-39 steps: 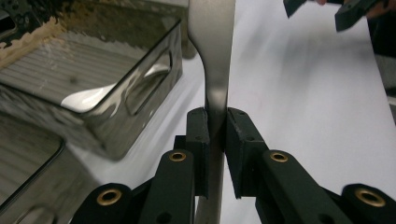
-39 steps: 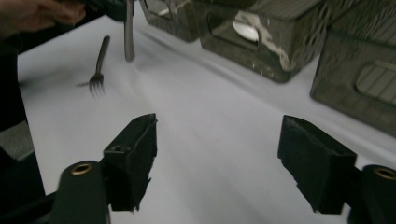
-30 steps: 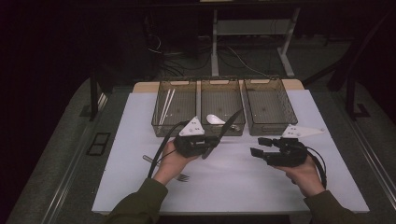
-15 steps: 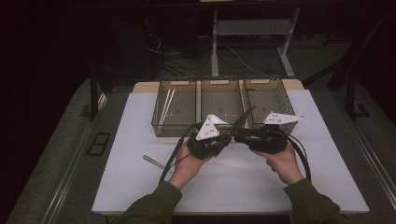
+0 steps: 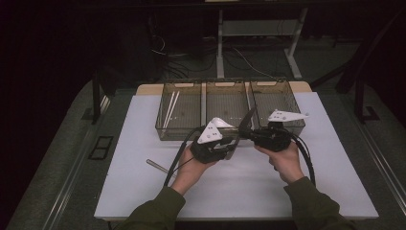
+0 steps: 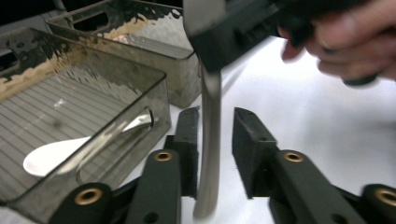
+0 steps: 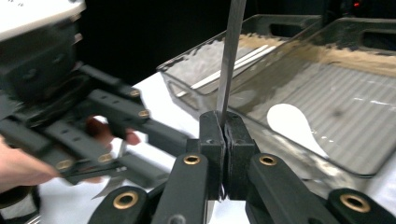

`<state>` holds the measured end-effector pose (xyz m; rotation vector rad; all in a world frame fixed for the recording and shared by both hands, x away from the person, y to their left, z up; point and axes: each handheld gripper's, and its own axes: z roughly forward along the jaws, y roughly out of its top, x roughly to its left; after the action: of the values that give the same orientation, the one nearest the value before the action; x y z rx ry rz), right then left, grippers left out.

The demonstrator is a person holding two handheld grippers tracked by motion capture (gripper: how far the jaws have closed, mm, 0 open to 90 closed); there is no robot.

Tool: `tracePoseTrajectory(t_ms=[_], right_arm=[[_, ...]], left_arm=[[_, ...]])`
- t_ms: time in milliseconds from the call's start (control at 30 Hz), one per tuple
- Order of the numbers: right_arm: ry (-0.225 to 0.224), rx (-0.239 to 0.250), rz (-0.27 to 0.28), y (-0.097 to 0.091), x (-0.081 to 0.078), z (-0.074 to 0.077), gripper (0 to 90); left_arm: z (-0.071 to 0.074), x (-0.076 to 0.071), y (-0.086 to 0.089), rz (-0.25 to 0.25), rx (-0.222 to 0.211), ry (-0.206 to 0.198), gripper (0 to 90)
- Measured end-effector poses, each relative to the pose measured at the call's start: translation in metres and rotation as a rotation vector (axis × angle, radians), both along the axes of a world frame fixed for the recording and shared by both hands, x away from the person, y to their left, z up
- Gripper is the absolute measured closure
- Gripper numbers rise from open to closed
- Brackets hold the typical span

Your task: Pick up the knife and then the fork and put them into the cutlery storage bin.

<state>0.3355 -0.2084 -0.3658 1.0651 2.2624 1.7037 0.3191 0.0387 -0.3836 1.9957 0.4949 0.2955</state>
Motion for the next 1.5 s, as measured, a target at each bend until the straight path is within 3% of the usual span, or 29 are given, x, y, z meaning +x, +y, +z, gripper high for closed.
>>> tracePoseTrajectory(t_ms=[67, 233, 500, 633, 800, 1000, 1133, 1333, 1500], right_arm=[[-0.006, 0.01, -0.02, -0.007, 0.003, 0.003, 87.9], [-0.033, 0.018, -0.086, -0.029, 0.01, 0.017, 87.9], [-0.072, 0.022, -0.197, -0.063, 0.026, 0.042, 87.9], [-0.083, 0.016, -0.242, -0.077, 0.035, 0.052, 87.9], [-0.084, -0.019, -0.301, -0.09, 0.048, 0.06, 87.8], [-0.051, -0.058, -0.343, -0.097, 0.065, 0.052, 87.8], [0.004, -0.079, -0.354, -0.096, 0.076, 0.038, 87.8], [0.092, -0.1, -0.325, -0.089, 0.09, 0.018, 87.8], [0.13, -0.12, -0.316, -0.085, 0.095, 0.01, 87.8]], left_arm=[[-0.001, -0.002, 0.006, -0.011, -0.001, 0.013, 61.8], [-0.003, -0.006, 0.03, -0.029, 0.045, 0.011, 53.4], [-0.012, -0.015, 0.074, -0.005, 0.051, 0.032, 40.8], [-0.017, -0.018, 0.092, 0.015, 0.024, 0.063, 36.1], [-0.023, -0.021, 0.114, 0.035, 0.026, 0.078, 29.7], [-0.029, -0.025, 0.13, 0.053, 0.018, 0.095, 25.9], [-0.028, -0.025, 0.131, 0.051, 0.017, 0.096, 25.3], [-0.027, -0.024, 0.132, 0.056, 0.01, 0.1, 24.6], [-0.027, -0.023, 0.135, 0.06, 0.005, 0.102, 24.2]])
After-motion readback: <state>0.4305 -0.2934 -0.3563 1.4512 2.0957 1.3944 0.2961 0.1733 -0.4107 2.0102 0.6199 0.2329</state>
